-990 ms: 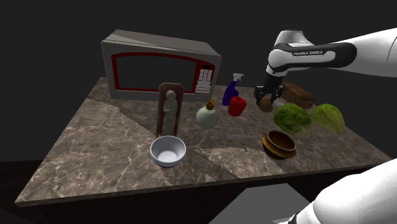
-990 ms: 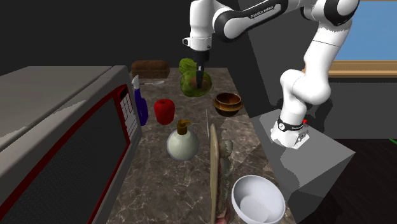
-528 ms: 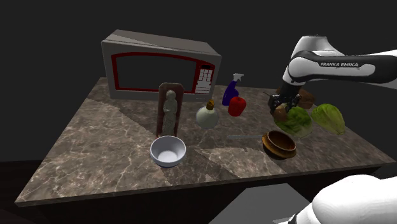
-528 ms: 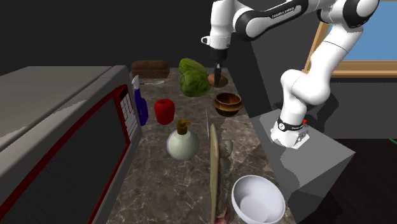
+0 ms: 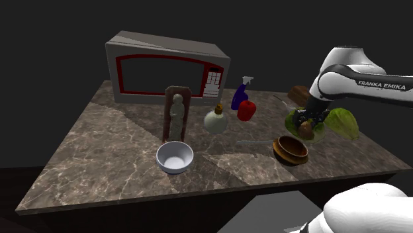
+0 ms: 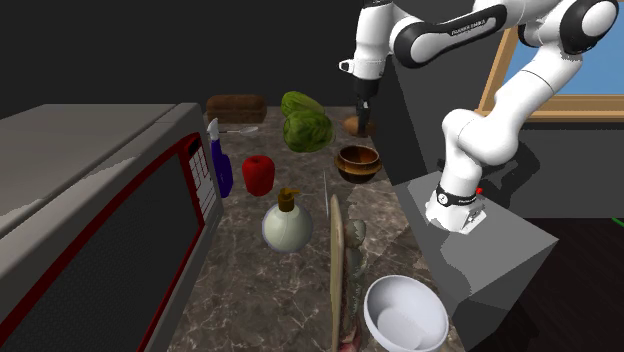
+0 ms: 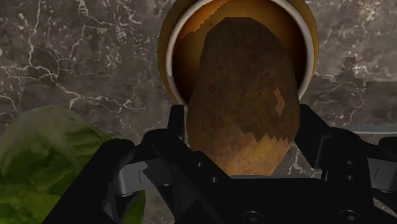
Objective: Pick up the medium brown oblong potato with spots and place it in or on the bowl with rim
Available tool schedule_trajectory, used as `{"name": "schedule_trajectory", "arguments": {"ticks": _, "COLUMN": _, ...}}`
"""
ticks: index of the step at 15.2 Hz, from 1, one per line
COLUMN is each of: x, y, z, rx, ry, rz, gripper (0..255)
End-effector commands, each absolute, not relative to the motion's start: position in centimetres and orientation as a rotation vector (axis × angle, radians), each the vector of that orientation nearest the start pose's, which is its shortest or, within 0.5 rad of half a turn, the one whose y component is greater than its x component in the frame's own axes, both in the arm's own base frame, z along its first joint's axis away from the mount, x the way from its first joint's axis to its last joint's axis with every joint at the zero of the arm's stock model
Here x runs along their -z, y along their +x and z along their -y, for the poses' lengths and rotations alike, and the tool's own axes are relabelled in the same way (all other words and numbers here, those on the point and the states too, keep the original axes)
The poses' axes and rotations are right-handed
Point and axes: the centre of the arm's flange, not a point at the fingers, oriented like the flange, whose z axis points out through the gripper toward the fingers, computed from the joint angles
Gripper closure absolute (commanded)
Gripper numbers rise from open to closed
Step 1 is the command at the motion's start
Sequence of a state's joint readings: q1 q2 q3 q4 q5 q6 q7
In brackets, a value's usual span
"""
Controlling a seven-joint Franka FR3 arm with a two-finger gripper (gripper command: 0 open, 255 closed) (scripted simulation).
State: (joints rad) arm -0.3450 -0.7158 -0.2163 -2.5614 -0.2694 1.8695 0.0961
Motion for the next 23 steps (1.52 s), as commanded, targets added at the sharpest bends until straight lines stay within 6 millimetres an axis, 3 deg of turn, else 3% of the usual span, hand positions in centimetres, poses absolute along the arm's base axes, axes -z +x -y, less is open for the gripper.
{"name": "schedule_trajectory", "arguments": {"ticks": 1, "x": -48.0, "y": 27.4, "z": 20.3, "rx": -0.011, "ry": -3.146, "rz": -0.851, "gripper": 255}}
{"name": "schedule_trajectory", "arguments": {"ticks": 10, "x": -43.3, "y": 27.4, "z": 20.3, "rx": -0.011, "ry": -3.146, "rz": -0.851, "gripper": 255}}
{"name": "schedule_trajectory", "arguments": {"ticks": 18, "x": -43.1, "y": 27.4, "z": 20.3, "rx": -0.011, "ry": -3.146, "rz": -0.851, "gripper": 255}}
{"name": "schedule_trajectory", "arguments": {"ticks": 19, "x": -43.1, "y": 27.4, "z": 20.3, "rx": -0.011, "ry": -3.146, "rz": -0.851, "gripper": 0}}
{"name": "schedule_trajectory", "arguments": {"ticks": 23, "x": -43.1, "y": 27.4, "z": 20.3, "rx": -0.011, "ry": -3.146, "rz": -0.851, "gripper": 0}}
